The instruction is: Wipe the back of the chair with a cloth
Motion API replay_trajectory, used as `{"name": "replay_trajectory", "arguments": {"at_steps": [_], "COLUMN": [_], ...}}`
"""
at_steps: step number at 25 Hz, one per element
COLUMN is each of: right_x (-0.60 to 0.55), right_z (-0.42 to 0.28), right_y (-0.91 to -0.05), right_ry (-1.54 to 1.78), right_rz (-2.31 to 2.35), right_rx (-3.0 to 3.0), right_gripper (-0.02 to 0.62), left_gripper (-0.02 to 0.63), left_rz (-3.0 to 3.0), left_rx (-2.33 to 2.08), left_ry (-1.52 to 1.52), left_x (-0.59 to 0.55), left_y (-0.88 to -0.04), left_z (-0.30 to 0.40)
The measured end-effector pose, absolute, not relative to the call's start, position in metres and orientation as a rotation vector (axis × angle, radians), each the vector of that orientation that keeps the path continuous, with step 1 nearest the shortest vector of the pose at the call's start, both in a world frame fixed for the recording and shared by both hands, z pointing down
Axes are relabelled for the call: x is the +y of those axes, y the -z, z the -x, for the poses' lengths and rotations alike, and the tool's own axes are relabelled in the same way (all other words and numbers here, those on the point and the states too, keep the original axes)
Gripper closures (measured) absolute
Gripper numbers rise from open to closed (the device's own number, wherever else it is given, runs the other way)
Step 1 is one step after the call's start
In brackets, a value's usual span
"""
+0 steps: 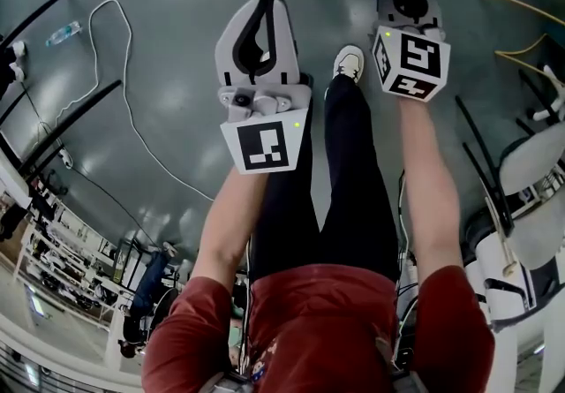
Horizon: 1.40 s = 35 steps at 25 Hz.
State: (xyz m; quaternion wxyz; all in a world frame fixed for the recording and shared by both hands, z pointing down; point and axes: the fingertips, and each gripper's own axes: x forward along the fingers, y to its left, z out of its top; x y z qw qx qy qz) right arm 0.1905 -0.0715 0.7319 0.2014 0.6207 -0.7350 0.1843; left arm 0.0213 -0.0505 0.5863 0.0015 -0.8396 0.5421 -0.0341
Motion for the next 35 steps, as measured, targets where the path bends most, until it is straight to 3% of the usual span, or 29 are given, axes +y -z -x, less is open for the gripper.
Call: {"name": "replay_trajectory", "arguments": {"at_steps": [15, 26, 35], "right_x": [-0.168, -0.185, -0.167], "right_z": [-0.220, -0.223, -0.206], "right_y": [-0.788, -0.777, -0.717], "right_ry": [-0.665, -0.654, -0.568], "right_rz": [-1.793, -1.787, -1.773], "right_rx": [-1.889, -1.868, -1.933], "right_gripper": [0.534, 0.534, 0.534], "left_gripper": [0.593, 0.592, 0.592], "left_rz": [2.641, 2.636, 2.642], "left_rx": [1.731, 1.749, 1.717], "left_ry": [0.116, 0.114, 0.107], "left_x": [-0.051, -0.059, -0.060], "left_y": [-0.593, -0.589, -0.550], "left_z": [-0.018, -0.016, -0.022]}}
